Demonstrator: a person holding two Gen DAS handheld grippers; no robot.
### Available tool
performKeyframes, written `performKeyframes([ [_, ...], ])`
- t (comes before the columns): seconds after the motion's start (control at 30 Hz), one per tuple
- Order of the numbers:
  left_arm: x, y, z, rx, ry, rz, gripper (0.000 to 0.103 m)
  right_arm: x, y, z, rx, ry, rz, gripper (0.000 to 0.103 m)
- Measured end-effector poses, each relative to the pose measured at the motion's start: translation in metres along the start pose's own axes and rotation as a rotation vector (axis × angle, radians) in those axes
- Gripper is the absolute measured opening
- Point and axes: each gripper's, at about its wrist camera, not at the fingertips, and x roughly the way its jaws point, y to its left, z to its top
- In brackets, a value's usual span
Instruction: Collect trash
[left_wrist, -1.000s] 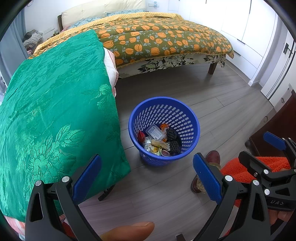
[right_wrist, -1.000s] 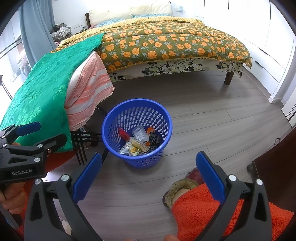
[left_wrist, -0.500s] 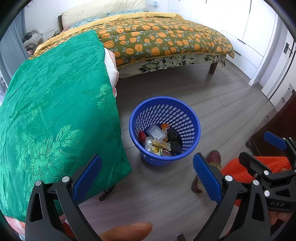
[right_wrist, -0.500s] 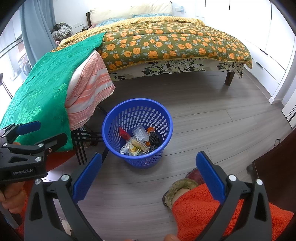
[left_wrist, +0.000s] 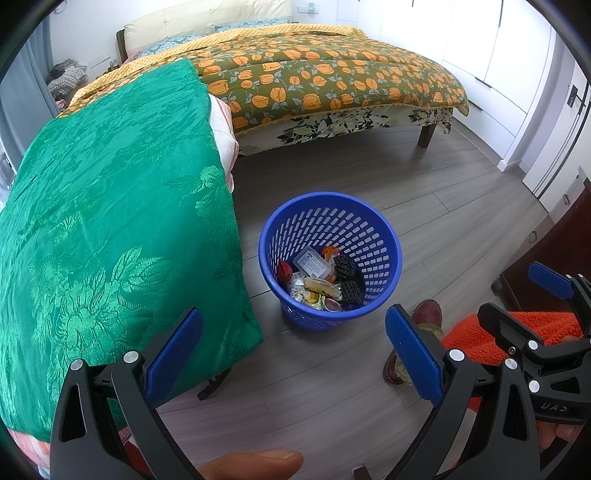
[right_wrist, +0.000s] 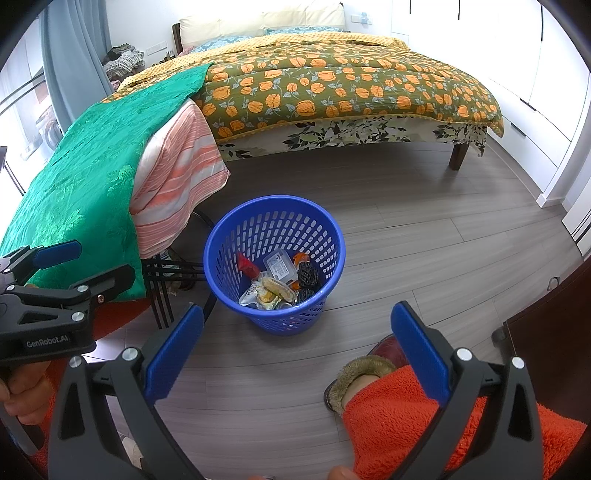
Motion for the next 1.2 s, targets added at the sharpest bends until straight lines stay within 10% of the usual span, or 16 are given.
performKeyframes([
  [1.2,-0.0023,-0.0018,-0.0007,0.004,-0.008,-0.003,0.096,0.0016,-0.0021,-0.0006,-0.004,0.003,0.001,0.098],
])
